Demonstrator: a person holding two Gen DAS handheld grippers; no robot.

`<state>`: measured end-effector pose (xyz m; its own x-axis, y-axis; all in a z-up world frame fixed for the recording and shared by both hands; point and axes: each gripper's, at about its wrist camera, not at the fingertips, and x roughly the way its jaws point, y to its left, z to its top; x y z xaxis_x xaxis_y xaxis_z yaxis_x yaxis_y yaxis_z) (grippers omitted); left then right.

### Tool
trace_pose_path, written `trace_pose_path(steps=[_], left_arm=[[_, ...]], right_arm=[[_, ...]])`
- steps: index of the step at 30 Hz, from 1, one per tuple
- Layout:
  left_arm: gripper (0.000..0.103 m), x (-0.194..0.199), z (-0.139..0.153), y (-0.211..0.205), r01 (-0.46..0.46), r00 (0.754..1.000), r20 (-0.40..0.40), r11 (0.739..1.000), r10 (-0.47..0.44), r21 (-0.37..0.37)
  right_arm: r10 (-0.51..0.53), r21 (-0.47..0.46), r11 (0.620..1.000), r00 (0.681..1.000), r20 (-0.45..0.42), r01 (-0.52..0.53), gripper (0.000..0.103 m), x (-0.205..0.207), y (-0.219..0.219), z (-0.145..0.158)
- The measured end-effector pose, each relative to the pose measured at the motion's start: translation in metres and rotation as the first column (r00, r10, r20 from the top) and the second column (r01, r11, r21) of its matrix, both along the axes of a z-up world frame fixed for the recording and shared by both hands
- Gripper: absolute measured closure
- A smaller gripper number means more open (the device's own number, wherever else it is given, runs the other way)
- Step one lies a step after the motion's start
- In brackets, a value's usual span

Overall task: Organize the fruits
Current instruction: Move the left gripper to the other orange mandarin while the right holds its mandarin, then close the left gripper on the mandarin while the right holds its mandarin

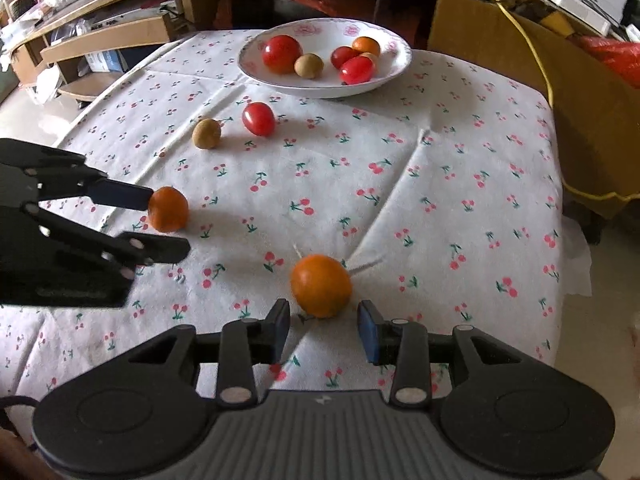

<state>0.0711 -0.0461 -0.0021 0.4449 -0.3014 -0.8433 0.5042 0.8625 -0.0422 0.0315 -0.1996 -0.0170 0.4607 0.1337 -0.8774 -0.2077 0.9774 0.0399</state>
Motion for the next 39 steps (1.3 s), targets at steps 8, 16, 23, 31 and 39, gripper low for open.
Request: trace_pose_path(steps=[8,16,23,31,39], left_arm=[[0.036,0.0,0.002,0.005,-0.017,1.0,-0.016,1.0,0.016,-0.019],[0.034,0.011,-0.005,0.001,-0.031,0.999,-0.035,0.999,0.03,-0.024],[0.033,0.015,-0.012,-0.007,-0.028,0.999,-0.044,1.0,0.027,-0.013],[0.033,0.016,-0.017,-0.007,-0.031,0.999,-0.045,1.0,0.03,-0.003],[0.043,0.015,-0.018,-0.007,-0.03,0.999,-0.027,1.0,0.03,0.011]], right_arm=[[-0.014,0.02,1.0,1.0,0.019,0.014,0.062,-0.005,0.0,0.009],[0.007,-0.001,1.0,1.0,0.013,-0.007,0.062,0.009,0.008,0.001],[0.0,0.028,1.0,1.0,0.005,-0.001,0.062,0.013,0.002,-0.003],[-0.006,0.039,0.999,1.0,0.021,0.005,0.062,0.016,0.001,-0.004],[0.004,-0.002,1.0,1.0,0.024,-0.004,0.069,0.015,0.007,-0.004]])
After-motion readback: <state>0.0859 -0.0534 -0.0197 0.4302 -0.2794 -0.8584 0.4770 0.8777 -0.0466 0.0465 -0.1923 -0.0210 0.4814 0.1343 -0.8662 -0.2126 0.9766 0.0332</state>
